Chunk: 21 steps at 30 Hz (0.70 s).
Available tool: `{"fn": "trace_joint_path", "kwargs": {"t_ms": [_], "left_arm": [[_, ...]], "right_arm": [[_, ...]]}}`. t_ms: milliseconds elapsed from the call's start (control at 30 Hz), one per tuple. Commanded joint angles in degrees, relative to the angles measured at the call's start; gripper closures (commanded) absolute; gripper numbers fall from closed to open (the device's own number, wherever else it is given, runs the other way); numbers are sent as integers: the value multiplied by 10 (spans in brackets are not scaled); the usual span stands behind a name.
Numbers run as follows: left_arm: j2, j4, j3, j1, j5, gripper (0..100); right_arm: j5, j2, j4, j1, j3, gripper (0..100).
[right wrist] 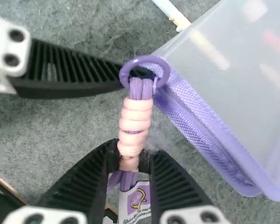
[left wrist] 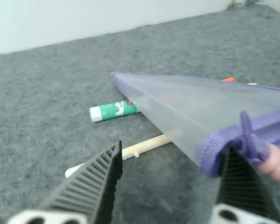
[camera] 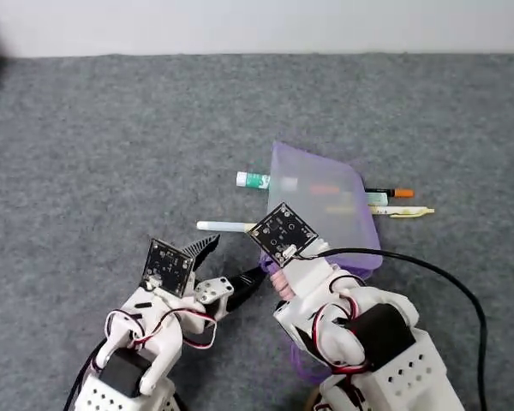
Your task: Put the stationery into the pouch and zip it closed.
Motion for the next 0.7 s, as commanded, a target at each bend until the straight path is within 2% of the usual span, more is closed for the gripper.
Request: {"fn": "trace_joint_path", "kwargs": {"t_ms": [0,200,367,567,667], "left_arm": [[-7,-13,-4,-1,-4,700],[-7,-15,-4,3,-29,807],[-7,-15,-4,3,-47,817],[-7,-11,-4,41,-47,821],[-7,-11,-4,47,-47,869]], "right_arm": [[5,-7,5,-7,-9,991],[7,-6,4,-7,-30,991],[8,-6,4,-9,-32,991],[4,-6,2,-65,-53,991],[4,-6,5,-63,-63,991]]}}
